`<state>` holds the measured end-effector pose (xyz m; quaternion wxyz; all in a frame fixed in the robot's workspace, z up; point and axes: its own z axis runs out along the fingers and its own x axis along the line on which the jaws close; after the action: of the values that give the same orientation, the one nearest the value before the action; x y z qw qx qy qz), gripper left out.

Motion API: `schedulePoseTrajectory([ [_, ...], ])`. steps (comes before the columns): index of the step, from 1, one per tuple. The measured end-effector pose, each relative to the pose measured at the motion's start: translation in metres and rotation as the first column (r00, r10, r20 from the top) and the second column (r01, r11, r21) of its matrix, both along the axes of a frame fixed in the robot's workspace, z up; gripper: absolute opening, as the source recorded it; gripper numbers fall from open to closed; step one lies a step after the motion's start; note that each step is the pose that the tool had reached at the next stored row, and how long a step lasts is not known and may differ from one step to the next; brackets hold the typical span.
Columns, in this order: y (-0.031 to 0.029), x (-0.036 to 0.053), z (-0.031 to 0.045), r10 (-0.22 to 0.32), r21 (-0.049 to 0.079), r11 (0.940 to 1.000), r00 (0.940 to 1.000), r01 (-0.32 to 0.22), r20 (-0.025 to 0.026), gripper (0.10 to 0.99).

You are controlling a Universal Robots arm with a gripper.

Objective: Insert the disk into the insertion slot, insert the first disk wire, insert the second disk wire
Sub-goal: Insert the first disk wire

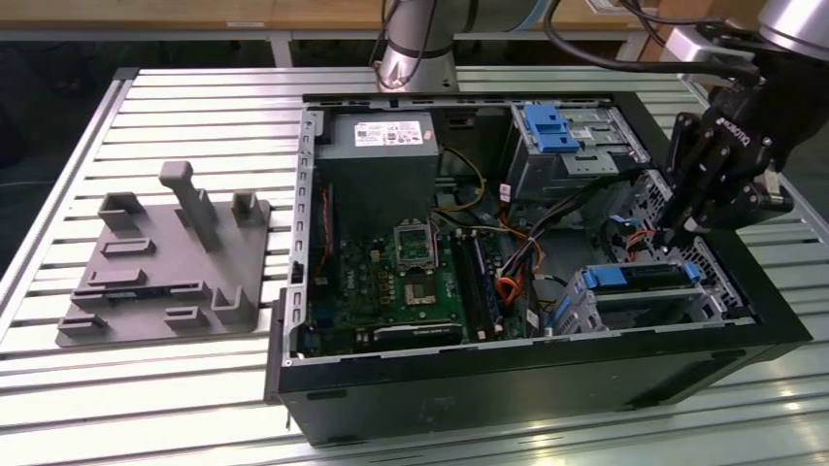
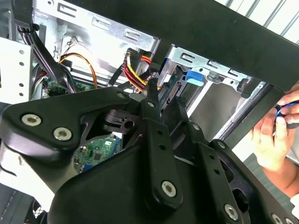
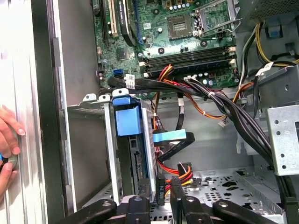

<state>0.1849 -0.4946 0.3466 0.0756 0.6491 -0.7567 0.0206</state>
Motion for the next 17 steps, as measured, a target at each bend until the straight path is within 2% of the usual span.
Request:
schedulePoseTrajectory([
  [17, -0.0006, 0.0002, -0.0039, -0.024, 0.000, 0.9997, 0.9997, 0.024, -0.0007, 0.302],
])
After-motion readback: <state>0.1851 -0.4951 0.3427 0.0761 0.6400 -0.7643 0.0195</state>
